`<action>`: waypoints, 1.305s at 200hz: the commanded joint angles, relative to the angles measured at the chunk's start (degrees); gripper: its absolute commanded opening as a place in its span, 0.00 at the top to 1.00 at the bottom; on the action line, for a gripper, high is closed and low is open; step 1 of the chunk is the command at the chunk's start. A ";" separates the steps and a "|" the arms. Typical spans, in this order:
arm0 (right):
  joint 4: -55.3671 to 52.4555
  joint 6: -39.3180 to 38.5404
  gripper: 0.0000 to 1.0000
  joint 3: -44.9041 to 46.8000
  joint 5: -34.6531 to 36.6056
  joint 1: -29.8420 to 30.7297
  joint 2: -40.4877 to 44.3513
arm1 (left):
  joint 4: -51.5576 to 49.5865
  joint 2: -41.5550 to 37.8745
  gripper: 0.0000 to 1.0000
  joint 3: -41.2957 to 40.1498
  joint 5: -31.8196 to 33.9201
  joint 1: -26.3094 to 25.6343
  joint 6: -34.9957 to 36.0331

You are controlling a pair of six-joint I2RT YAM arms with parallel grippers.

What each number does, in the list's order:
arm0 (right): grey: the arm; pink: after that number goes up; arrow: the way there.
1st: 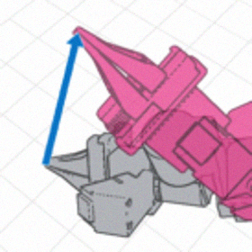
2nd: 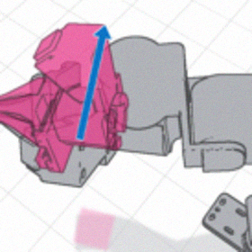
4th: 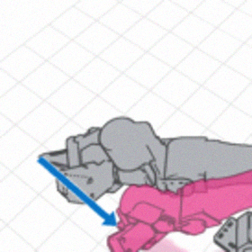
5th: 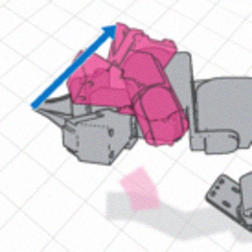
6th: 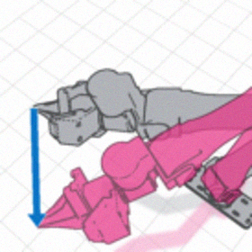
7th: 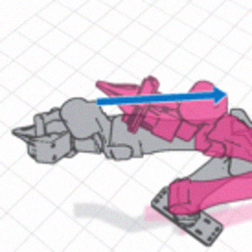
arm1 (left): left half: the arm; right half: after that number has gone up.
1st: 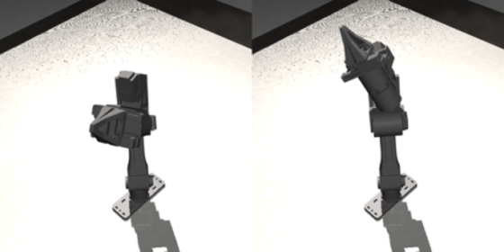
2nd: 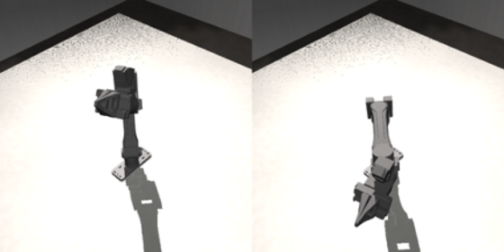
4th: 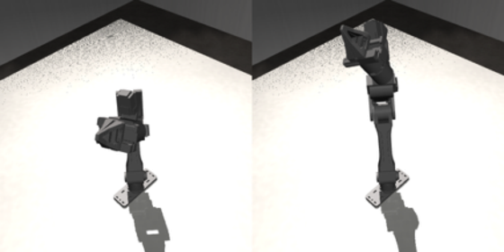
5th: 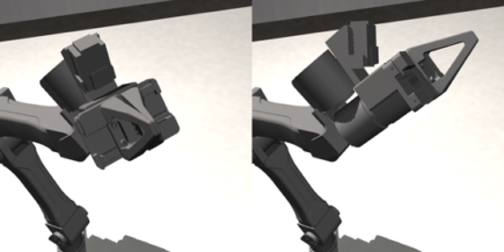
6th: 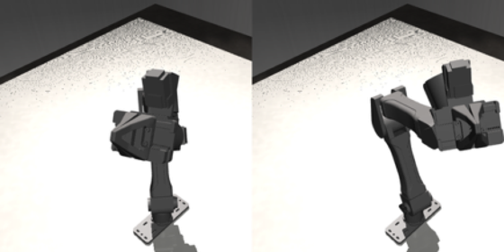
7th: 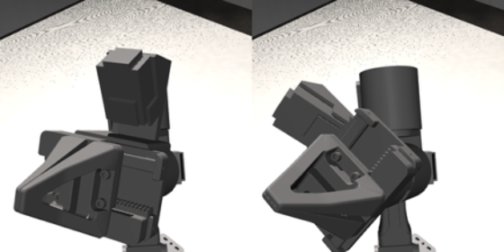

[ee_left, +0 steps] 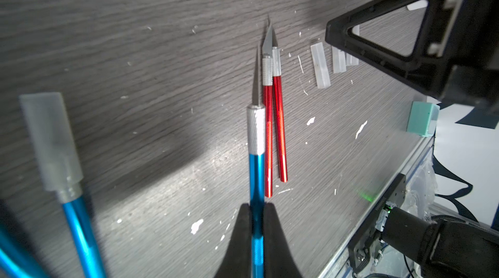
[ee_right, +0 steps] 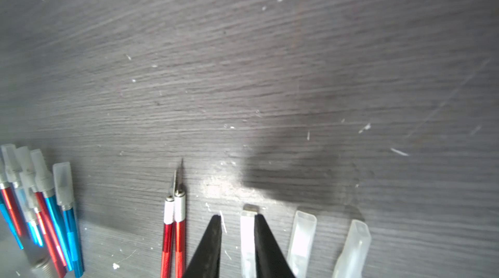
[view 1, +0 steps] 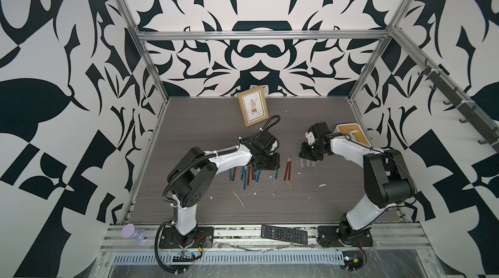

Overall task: Remove protective caps from carving knives
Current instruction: Place the protective sleeve at the center of the board, then place the carving knife at the center of the board.

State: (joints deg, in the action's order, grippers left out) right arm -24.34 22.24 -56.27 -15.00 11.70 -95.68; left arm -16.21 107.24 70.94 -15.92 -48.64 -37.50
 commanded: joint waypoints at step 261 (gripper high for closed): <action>0.34 -1.81 0.01 1.60 -5.16 -9.20 8.95 | -12.32 10.35 0.83 11.67 7.66 -2.95 0.27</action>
State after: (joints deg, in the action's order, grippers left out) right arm -24.51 20.67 -55.22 -19.73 2.70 -87.79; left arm -26.50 115.92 81.19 -8.93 -51.24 -37.17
